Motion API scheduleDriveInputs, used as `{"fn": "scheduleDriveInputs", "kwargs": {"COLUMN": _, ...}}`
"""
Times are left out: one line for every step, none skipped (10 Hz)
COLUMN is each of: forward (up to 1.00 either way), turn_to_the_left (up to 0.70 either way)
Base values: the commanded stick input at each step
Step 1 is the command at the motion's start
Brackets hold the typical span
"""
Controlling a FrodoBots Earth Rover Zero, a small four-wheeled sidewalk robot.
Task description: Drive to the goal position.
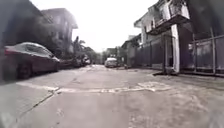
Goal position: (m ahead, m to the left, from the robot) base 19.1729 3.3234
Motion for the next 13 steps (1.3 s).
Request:
{"fn": "scheduleDriveInputs", "kwargs": {"forward": 1.0, "turn_to_the_left": 0.27}}
{"fn": "scheduleDriveInputs", "kwargs": {"forward": 1.0, "turn_to_the_left": 0.27}}
{"fn": "scheduleDriveInputs", "kwargs": {"forward": 1.0, "turn_to_the_left": 0.27}}
{"fn": "scheduleDriveInputs", "kwargs": {"forward": 1.0, "turn_to_the_left": 0.14}}
{"fn": "scheduleDriveInputs", "kwargs": {"forward": 1.0, "turn_to_the_left": 0.0}}
{"fn": "scheduleDriveInputs", "kwargs": {"forward": 1.0, "turn_to_the_left": 0.0}}
{"fn": "scheduleDriveInputs", "kwargs": {"forward": 1.0, "turn_to_the_left": 0.0}}
{"fn": "scheduleDriveInputs", "kwargs": {"forward": 1.0, "turn_to_the_left": 0.0}}
{"fn": "scheduleDriveInputs", "kwargs": {"forward": 1.0, "turn_to_the_left": 0.0}}
{"fn": "scheduleDriveInputs", "kwargs": {"forward": 1.0, "turn_to_the_left": 0.0}}
{"fn": "scheduleDriveInputs", "kwargs": {"forward": 1.0, "turn_to_the_left": 0.0}}
{"fn": "scheduleDriveInputs", "kwargs": {"forward": 1.0, "turn_to_the_left": 0.0}}
{"fn": "scheduleDriveInputs", "kwargs": {"forward": 1.0, "turn_to_the_left": 0.0}}
